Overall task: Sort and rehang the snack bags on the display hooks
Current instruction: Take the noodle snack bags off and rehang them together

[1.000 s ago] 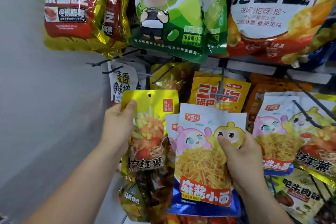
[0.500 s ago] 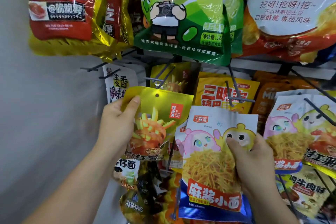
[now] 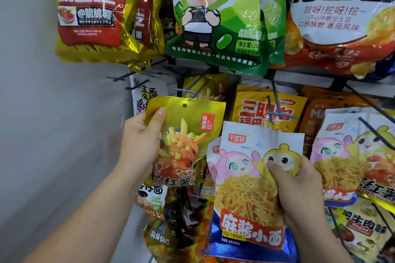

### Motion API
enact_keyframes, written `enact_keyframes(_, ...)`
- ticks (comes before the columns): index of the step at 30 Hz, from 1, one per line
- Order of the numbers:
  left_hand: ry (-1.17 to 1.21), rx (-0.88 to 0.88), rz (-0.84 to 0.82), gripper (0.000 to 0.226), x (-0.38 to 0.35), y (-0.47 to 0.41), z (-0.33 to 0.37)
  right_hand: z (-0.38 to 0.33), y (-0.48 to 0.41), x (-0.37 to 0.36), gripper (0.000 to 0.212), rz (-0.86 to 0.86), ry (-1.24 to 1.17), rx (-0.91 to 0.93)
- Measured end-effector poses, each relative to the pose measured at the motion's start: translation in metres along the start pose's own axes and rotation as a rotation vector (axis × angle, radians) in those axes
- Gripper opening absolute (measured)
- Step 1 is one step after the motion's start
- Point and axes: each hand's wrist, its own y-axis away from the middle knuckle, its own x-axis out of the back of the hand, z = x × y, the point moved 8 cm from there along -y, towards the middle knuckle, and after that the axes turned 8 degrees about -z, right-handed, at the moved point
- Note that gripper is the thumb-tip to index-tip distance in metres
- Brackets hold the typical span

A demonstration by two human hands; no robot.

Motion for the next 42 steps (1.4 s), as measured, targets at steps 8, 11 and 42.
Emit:
enact_keyframes(8, 0.012, 0.060, 0.016, 0.028, -0.009, -0.014, -0.006, -0.011, 0.003, 0.006, 0.031, -0.016, -0.008, 0.033)
enact_keyframes(11, -0.003, 0.071, 0.041, 0.034, -0.010, -0.014, -0.006, -0.013, 0.004, 0.004, 0.029, -0.029, -0.013, 0.041)
enact_keyframes(42, -0.161, 0.249, 0.018, 0.041, -0.071, -0.123, -0.088, -0.004, 0.014, -0.002, 0.022, 0.125, -0.005, -0.018)
